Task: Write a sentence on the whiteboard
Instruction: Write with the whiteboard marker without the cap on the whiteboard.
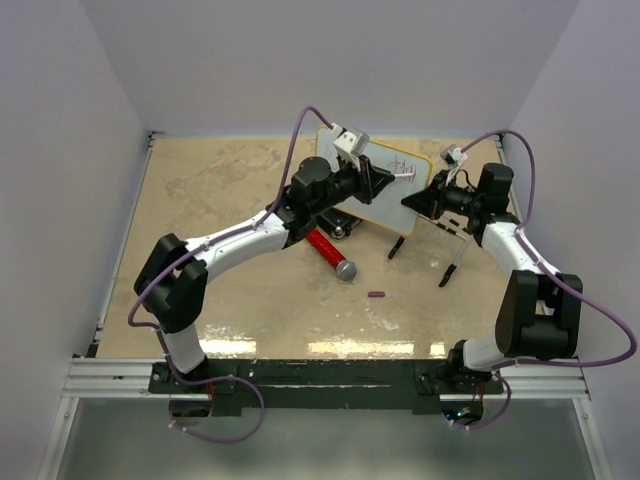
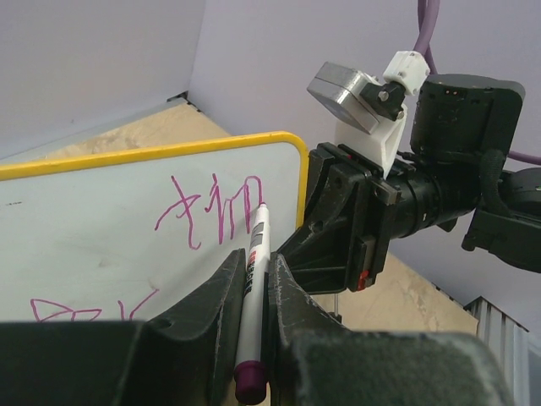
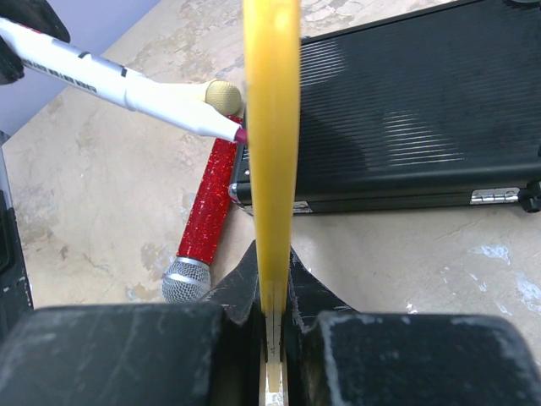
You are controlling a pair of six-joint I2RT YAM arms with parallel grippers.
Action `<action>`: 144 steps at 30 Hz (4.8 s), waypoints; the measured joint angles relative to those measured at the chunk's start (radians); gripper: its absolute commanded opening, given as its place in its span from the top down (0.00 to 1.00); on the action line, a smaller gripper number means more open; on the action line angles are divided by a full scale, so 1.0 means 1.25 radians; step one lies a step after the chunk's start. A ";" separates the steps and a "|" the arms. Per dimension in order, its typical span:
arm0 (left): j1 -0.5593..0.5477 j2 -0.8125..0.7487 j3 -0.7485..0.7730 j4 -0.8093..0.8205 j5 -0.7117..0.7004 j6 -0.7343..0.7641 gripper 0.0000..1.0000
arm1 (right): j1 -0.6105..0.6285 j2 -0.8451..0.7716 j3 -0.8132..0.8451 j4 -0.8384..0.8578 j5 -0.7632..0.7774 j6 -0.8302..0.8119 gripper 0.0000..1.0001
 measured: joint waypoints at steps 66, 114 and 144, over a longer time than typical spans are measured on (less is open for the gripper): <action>0.004 0.027 0.069 -0.032 0.016 0.000 1.00 | 0.000 0.000 0.000 -0.002 0.000 0.002 1.00; 0.010 0.022 0.019 -0.032 0.050 0.000 1.00 | -0.001 0.000 0.000 -0.005 0.003 0.012 1.00; 0.058 -0.186 -0.143 -0.034 0.042 0.015 1.00 | 0.001 -0.014 0.000 -0.013 0.007 -0.006 1.00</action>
